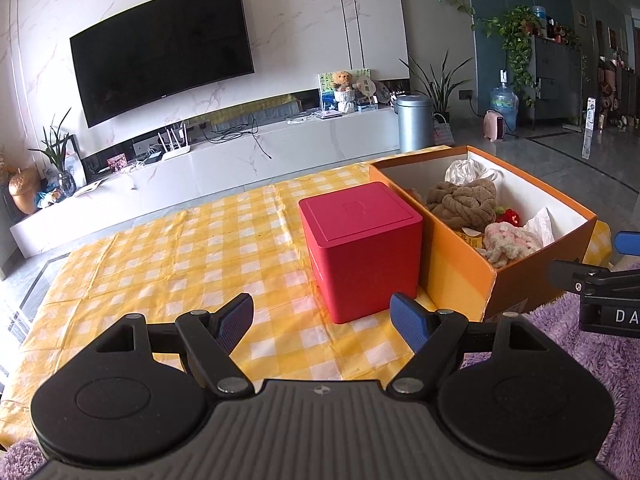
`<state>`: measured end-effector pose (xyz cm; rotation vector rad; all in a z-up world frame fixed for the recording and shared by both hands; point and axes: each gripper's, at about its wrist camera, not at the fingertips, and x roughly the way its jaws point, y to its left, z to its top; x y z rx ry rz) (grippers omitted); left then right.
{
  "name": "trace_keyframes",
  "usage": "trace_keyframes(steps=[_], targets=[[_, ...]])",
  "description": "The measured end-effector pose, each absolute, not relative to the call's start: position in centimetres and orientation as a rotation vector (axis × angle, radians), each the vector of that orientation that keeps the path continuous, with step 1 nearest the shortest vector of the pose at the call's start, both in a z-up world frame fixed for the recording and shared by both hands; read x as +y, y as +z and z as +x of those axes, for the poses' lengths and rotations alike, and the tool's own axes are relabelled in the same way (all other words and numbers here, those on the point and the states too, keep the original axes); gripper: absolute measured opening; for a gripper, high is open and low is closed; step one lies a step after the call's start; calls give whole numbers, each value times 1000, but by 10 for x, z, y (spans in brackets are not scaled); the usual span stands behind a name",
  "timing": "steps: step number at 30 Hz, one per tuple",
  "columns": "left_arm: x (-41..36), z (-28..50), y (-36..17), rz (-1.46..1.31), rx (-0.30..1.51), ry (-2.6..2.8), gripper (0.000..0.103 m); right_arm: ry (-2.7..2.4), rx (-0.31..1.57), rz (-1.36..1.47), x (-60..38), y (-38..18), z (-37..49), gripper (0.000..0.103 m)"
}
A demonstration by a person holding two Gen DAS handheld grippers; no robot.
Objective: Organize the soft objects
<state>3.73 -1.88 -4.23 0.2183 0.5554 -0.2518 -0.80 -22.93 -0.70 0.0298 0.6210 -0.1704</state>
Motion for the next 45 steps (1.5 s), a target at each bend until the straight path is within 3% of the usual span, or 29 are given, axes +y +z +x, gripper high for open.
trace_keyframes(steps=[45], targets=[[-19, 35, -41, 233, 551, -239, 91, -171, 616, 34, -229, -6, -8, 88]])
